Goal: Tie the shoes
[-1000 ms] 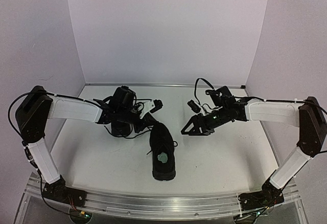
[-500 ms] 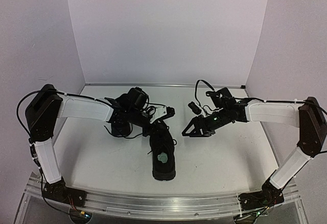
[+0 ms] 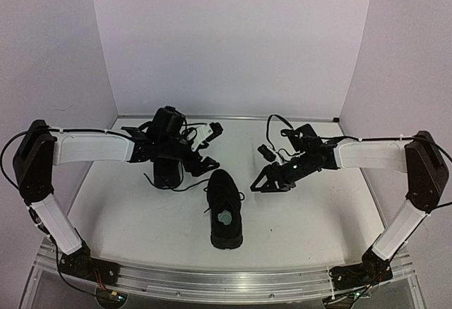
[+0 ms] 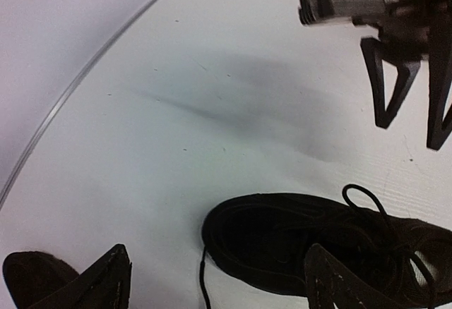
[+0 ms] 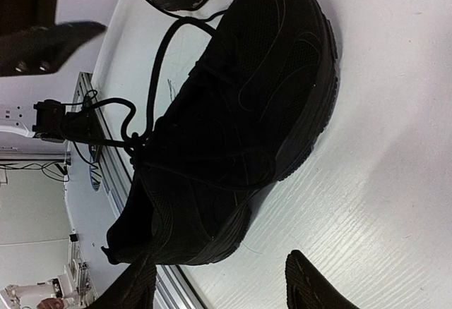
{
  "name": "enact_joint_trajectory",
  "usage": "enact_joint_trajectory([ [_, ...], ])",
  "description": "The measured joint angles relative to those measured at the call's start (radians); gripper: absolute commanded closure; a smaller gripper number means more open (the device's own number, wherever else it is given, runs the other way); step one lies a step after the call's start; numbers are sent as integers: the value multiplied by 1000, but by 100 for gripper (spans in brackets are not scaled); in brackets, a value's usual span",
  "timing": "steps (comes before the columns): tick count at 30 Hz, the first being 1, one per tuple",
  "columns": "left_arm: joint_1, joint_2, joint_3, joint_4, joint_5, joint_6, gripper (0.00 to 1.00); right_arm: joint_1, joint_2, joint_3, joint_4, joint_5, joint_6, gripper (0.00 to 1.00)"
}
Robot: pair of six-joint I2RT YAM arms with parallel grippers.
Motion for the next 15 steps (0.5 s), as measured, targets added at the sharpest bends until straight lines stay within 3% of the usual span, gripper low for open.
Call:
enact_joint_trajectory([
  [2, 7, -31, 0, 5, -33, -23, 16, 0, 10, 0, 0, -4, -3, 41],
  [5, 15, -56, 0, 1, -67, -52, 26, 0, 20, 2, 4, -9, -9, 42],
  [9, 22, -111, -43, -9, -25, -75, 34, 0, 45, 15, 11, -16, -15, 43],
  [15, 0, -333, -272, -16, 97, -100, 29, 0, 117, 87, 31, -21, -11, 43],
])
